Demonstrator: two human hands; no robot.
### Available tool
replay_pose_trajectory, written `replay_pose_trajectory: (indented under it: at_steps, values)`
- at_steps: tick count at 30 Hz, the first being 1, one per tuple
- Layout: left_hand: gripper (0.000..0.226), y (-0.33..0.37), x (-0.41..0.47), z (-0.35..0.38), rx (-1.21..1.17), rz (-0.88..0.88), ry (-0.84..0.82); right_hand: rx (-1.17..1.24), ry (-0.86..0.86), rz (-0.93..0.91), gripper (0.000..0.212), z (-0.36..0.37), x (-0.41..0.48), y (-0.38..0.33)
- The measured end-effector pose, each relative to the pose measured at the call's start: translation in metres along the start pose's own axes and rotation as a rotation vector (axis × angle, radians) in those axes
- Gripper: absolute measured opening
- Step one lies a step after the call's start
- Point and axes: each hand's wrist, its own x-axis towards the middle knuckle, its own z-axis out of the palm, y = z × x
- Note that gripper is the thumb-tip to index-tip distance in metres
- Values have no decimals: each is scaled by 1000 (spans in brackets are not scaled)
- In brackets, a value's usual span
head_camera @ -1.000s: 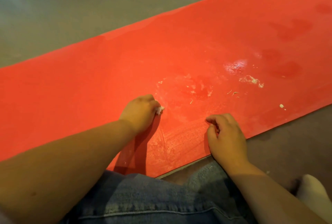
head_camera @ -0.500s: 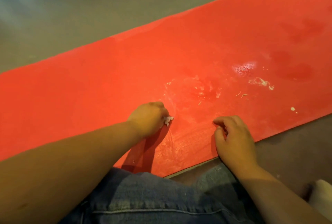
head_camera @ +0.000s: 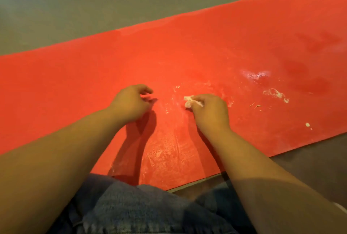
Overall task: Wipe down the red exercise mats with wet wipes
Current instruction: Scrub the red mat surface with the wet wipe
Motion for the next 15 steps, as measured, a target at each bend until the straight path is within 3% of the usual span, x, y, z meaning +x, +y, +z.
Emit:
replay_pose_trajectory:
  at_steps: [3, 7, 9, 13, 15]
  values:
    - [72, -35, 9, -6, 444, 29, -196, -249, -90, -244, 20, 22, -12, 0]
    - [78, -49, 16, -5, 528, 56, -275, -382, -265, -617, 16, 33, -42, -5]
    - [78, -48, 19, -7, 553, 75, -278, -435, -231, -569, 18, 29, -16, -9]
    - [79, -47, 20, -9, 561, 80, -283, -472, -87, -282, 20, 40, 43, -27]
    - [79, -48, 20, -10, 560, 77, -287, -451, -123, -285, 22, 55, 31, -37]
